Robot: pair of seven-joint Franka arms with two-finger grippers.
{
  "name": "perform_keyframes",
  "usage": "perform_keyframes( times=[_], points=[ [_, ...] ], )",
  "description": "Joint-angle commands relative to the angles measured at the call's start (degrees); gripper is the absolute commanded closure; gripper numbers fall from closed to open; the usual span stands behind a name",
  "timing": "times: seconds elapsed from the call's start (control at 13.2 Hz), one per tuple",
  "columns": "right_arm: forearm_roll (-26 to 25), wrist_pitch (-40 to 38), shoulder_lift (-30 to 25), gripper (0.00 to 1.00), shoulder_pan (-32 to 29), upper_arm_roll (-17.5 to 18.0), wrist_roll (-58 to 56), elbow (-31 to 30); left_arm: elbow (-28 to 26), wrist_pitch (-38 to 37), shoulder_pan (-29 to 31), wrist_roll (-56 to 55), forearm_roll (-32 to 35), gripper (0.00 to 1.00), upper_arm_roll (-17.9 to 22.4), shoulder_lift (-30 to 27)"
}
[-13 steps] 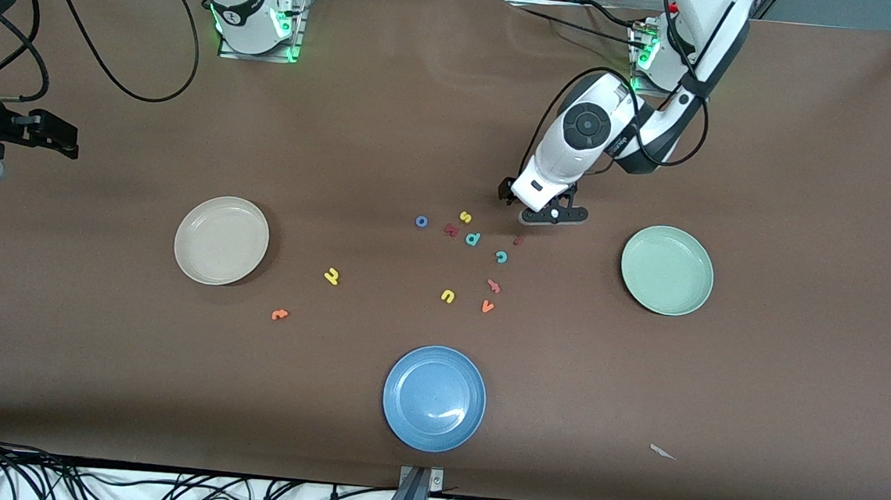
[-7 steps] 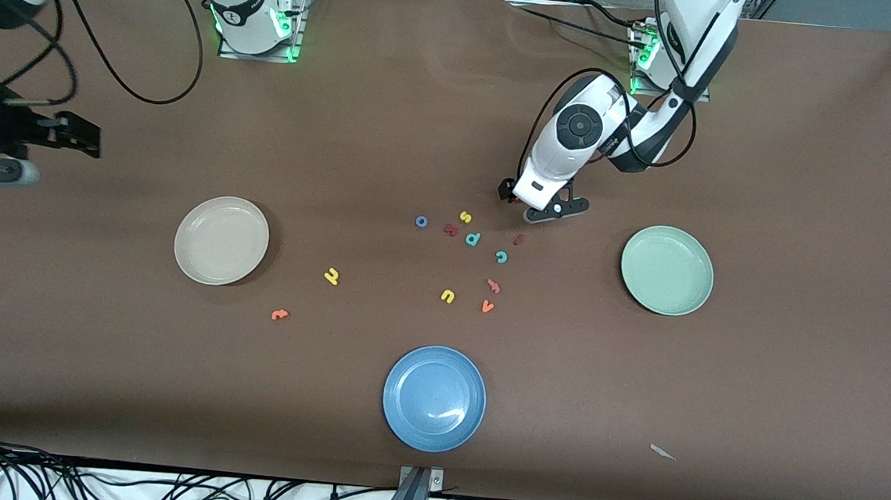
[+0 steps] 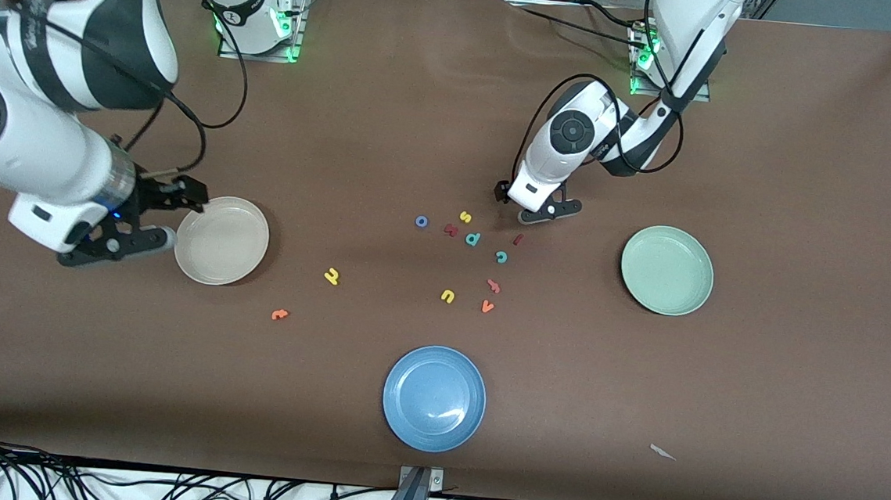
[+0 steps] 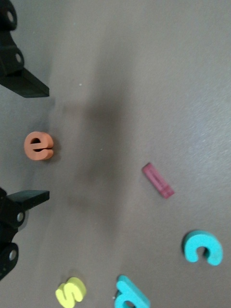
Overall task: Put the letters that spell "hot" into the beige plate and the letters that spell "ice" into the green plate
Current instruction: 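Carry the e to the green plate while the right gripper reaches the t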
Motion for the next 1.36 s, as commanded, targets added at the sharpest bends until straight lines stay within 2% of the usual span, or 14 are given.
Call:
perform_keyframes(
  times=[0.0, 0.08, 0.23, 0.45, 0.61, 0.76, 0.91, 0.99, 1.06, 1.14, 1.21, 1.29],
  points=[
    [3.89, 4.09, 0.03, 0.00, -2.53, 2.70, 2.87, -2.60, 0.91, -1.83, -1.18, 3.25, -1.07, 0.30, 0.30, 0.17],
    [3.80, 7.68, -1.64, 0.00, -3.24, 3.42, 2.96, -6.91, 1.00, -1.84, -1.09, 4.13, -1.07, 0.37, 0.30, 0.17],
    [3.54, 16.02, -5.07, 0.00, -3.51, 3.60, 2.97, -16.75, 0.91, -1.93, -1.09, 5.54, -1.07, 0.39, 0.30, 0.61],
    [-0.23, 25.09, -4.39, 0.00, -3.77, 5.70, 4.71, -23.37, 2.14, -1.84, -0.92, 5.81, -0.98, 0.41, 0.39, 2.71],
    [-0.94, 31.51, -2.90, 0.00, -3.94, 5.71, 5.78, -27.32, 2.32, -1.84, -0.92, 6.25, -0.98, 0.52, 0.39, 2.98],
    [-1.82, 36.43, 0.26, 0.00, -3.86, 5.71, 5.87, -27.43, 2.32, -1.84, -1.01, 6.51, -0.98, 0.66, 0.39, 2.98],
    [-2.09, 41.45, 3.60, 0.00, -3.86, 5.71, 6.13, -27.34, 2.32, -1.84, -1.18, 6.42, -0.98, 0.89, 0.39, 2.98],
    [-2.17, 43.47, 5.18, 0.00, -3.86, 5.71, 6.22, -27.34, 2.32, -1.84, -1.18, 6.60, -0.98, 0.96, 0.39, 2.98],
    [-2.52, 45.75, 6.59, 0.00, -3.77, 5.80, 6.13, -27.34, 2.58, -1.84, -1.01, 7.12, -0.98, 1.00, 0.39, 2.89],
    [-3.31, 47.17, 7.73, 0.00, -3.77, 5.80, 6.13, -27.08, 3.28, -2.19, -0.66, 7.82, -0.98, 1.00, 0.39, 2.63],
    [-3.75, 48.14, 8.88, 0.00, -3.60, 5.80, 6.22, -26.90, 4.94, -4.28, 0.04, 8.61, -0.98, 1.00, 0.47, 1.59],
    [-3.93, 49.11, 9.58, 0.00, -3.16, 5.80, 6.13, -26.73, 8.17, -10.13, 0.92, 9.49, -0.98, 1.00, 0.47, 0.79]
  ],
)
